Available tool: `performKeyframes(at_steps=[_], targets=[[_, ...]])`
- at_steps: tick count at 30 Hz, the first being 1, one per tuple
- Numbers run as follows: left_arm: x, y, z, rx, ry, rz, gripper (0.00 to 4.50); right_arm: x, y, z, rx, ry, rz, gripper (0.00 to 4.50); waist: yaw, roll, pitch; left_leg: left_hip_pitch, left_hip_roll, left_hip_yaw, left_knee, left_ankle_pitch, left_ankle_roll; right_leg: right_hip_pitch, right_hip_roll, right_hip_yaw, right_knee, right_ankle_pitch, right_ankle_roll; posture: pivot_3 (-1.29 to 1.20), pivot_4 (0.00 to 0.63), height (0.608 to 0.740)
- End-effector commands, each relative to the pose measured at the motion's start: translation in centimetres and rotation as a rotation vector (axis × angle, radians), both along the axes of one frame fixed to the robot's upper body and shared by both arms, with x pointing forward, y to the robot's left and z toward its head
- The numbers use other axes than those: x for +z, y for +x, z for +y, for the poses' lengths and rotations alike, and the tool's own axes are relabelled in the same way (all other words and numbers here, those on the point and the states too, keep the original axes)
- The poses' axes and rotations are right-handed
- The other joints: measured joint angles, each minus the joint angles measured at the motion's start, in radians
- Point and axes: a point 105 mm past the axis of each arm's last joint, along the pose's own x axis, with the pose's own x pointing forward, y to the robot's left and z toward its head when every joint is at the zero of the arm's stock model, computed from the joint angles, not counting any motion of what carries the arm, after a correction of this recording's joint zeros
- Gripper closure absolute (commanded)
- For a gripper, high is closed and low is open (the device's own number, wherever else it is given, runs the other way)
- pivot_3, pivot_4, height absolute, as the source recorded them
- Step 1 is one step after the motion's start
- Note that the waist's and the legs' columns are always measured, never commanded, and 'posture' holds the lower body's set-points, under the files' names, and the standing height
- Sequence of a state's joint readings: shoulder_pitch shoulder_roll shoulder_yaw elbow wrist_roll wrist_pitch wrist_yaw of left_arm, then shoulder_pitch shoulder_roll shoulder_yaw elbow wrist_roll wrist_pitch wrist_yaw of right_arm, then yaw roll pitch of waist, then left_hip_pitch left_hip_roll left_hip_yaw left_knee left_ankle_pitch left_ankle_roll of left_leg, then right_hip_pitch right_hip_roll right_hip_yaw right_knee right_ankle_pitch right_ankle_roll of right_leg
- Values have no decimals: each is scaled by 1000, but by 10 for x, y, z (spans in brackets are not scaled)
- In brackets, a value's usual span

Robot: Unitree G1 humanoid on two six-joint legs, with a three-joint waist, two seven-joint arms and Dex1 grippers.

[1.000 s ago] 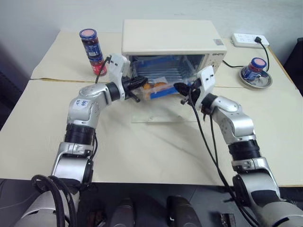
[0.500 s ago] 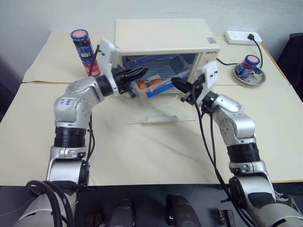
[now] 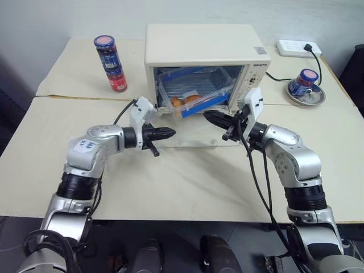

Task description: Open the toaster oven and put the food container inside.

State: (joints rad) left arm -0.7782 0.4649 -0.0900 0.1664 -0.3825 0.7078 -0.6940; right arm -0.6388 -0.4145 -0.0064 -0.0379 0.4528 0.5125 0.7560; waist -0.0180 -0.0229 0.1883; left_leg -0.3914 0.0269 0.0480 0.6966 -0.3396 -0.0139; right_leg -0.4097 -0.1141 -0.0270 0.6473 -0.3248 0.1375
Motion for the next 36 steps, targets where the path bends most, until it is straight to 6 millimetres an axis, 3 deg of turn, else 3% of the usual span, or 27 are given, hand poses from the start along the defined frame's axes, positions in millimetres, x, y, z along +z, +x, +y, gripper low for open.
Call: performKeyframes(at_steps=[1, 9, 14, 19, 23, 27, 30, 36], targets=[[22, 20, -5, 48, -46, -114, 4500, 13, -12, 4, 57, 16, -46, 4468, 2, 0, 0, 0, 0, 2, 0, 0, 0, 0, 0, 0, 0, 0, 0, 0, 150, 740], [43, 57, 2, 218, -118, -187, 4500, -4, -50, -3, 167, -42, 12, 4468, 15, 0, 0, 0, 0, 5, 0, 0, 0, -1, 0, -2, -1, 0, 0, 0, 150, 740], [46, 63, 3, 255, -132, -208, 4500, -8, -57, -10, 146, -36, 47, 4468, 16, 0, 0, 0, 0, 5, 0, 0, 0, 0, 0, -2, -1, 0, 0, 0, 150, 740], [54, 30, 6, 99, -139, -217, 4500, -15, -74, -26, 109, -45, 95, 4468, 16, 0, 0, -1, 0, 4, -1, 0, 0, -1, 0, -2, -1, 0, 0, 0, 150, 740], [64, -15, 33, -21, -88, -211, 4500, -29, -85, -43, 46, -73, 150, 4468, 8, 0, 0, 0, 1, 4, -2, 0, 0, -1, 0, -2, -1, 0, 0, 0, 150, 740], [79, -59, 64, -107, -19, -217, 3356, -50, -86, -57, -62, -98, 191, 4500, 8, 0, 0, 1, 3, 2, -2, 0, -1, 0, 1, 0, -1, 0, 0, 0, 150, 740], [91, -87, 81, -154, 6, -187, 2455, -66, -74, -70, -191, -81, 216, 4500, 14, 0, 0, 2, 2, 1, -2, 0, 0, 0, 1, 2, -1, 0, 0, 0, 150, 740], [106, -121, 91, -224, 62, -157, 713, -88, -47, -78, -334, -25, 240, 4500, 17, 0, 0, 3, 1, 1, -2, 0, 0, 2, 1, 2, -1, 0, 0, 0, 150, 740]])
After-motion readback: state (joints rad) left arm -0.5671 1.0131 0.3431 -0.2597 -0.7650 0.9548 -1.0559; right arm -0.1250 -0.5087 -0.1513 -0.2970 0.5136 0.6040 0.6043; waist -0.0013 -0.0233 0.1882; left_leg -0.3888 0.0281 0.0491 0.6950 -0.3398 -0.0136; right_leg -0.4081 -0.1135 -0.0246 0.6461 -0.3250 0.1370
